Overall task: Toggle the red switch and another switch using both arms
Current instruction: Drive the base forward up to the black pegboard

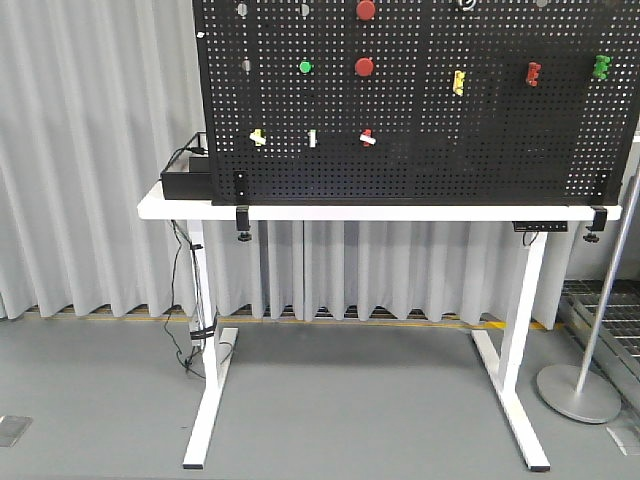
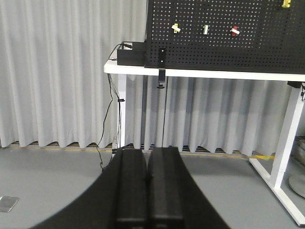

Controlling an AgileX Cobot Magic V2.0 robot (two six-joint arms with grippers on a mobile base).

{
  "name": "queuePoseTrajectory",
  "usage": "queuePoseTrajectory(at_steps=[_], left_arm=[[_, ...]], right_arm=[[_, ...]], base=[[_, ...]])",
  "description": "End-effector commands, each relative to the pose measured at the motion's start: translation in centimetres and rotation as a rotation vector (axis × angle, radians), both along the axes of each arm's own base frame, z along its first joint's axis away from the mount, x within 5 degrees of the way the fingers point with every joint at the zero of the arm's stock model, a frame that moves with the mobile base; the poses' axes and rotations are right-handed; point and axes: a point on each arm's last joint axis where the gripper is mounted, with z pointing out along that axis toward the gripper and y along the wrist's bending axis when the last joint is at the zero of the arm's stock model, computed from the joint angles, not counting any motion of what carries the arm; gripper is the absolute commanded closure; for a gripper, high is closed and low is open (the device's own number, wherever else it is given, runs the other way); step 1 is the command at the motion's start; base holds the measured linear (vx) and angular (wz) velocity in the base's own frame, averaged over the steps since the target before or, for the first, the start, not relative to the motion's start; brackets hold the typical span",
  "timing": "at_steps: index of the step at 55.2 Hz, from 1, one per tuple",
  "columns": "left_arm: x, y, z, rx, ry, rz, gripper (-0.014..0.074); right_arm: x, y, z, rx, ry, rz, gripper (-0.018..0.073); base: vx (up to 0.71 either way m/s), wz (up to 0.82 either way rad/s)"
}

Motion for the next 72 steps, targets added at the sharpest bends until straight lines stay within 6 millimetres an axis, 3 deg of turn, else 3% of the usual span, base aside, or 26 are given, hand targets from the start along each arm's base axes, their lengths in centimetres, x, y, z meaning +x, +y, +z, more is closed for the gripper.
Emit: queuePoseTrajectory(at_steps=[1, 72], left_arm=[[-0.01, 0.00, 0.18, -0.008, -0.070, -0.003, 0.0594], [-0.01, 0.00, 0.18, -0.008, -0.070, -0.003, 0.0594]], right_arm=[[0.01, 0.00, 0.62, -0.017, -0.087, -0.001, 0.0566], [0.01, 0.00, 0.62, -0.017, -0.087, 0.000, 0.0566]], base=[[0.00, 0.00], [0.08, -0.01]])
